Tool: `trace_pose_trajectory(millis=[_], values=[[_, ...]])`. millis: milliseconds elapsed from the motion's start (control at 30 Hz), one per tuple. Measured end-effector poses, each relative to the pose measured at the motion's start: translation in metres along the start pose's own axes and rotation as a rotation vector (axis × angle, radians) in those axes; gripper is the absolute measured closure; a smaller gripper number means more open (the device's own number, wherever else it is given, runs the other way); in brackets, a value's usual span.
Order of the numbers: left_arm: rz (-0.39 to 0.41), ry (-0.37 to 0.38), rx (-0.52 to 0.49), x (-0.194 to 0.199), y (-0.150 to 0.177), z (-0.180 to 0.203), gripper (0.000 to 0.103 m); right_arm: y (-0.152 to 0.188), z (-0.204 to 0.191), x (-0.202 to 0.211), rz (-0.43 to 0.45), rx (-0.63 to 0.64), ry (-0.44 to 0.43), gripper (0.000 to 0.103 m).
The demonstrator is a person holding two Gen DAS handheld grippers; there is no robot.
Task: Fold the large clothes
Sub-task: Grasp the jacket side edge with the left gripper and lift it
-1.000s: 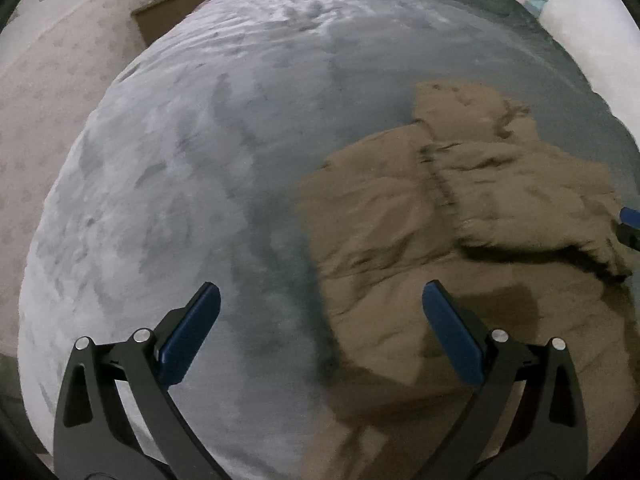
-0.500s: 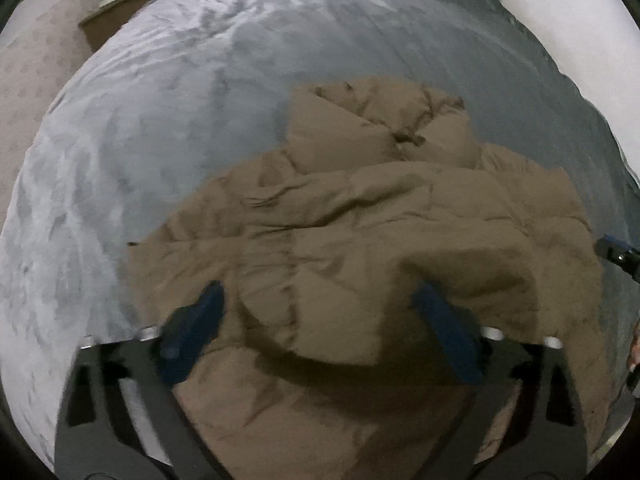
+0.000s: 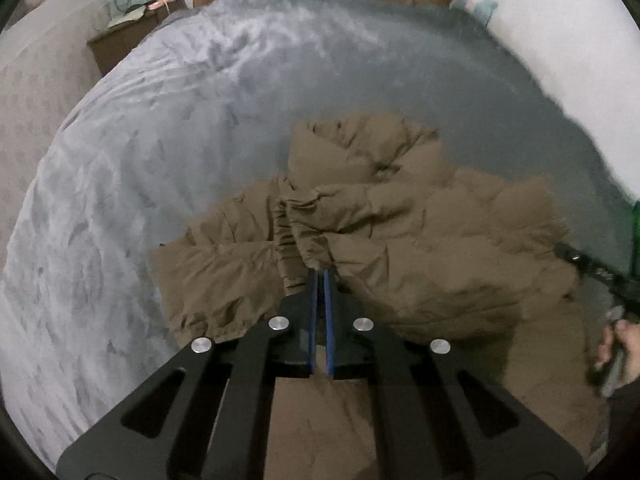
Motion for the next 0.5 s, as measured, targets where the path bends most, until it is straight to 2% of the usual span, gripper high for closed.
trace_pose_trajectory(millis=[100, 167, 233, 267, 333, 367, 400, 433, 500], values=[[0.031, -0.012, 0.012, 0.022, 0.017, -0.017, 0.102, 0.003, -0.016, 0.014, 0.027, 0.039, -0.037, 0.082], [0.021, -0.044, 0.029, 0.023, 0.031, -0.037, 0.102, 0.007, -0.037, 0.019, 0.025, 0.098, -0.042, 0.082], [-0.004, -0.066, 0.08, 0.022, 0.049, -0.066, 0.103, 0.011, -0.059, 0.019, 0.02, 0.168, -0.022, 0.079], [-0.011, -0.08, 0.096, 0.019, 0.054, -0.075, 0.103, 0.013, -0.072, 0.018, 0.013, 0.204, -0.005, 0.074], [-0.027, -0.119, 0.133, 0.017, 0.069, -0.098, 0.103, 0.017, -0.089, 0.012, -0.009, 0.251, 0.0, 0.073], [-0.038, -0.132, 0.158, 0.013, 0.076, -0.111, 0.103, 0.02, -0.097, 0.009, -0.02, 0.271, 0.013, 0.067], [-0.049, -0.178, 0.171, 0.009, 0.081, -0.121, 0.103, 0.022, -0.104, 0.006, -0.034, 0.292, 0.029, 0.052], [-0.065, -0.203, 0.189, 0.006, 0.088, -0.134, 0.103, 0.024, -0.109, 0.005, -0.036, 0.312, 0.04, 0.048], [-0.084, -0.201, 0.225, 0.007, 0.094, -0.149, 0.103, 0.027, -0.111, 0.009, -0.021, 0.343, 0.063, 0.044]])
Point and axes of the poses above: each gripper's, at about its wrist camera, not at the fingertips, and x roughly against the way its jaws point, z to its right, y to its underside, the point moved 2 cm from there along -x, roughly the way its jaws point, and after that the axes turned 14 degrees about y, right-handed, at the moved point
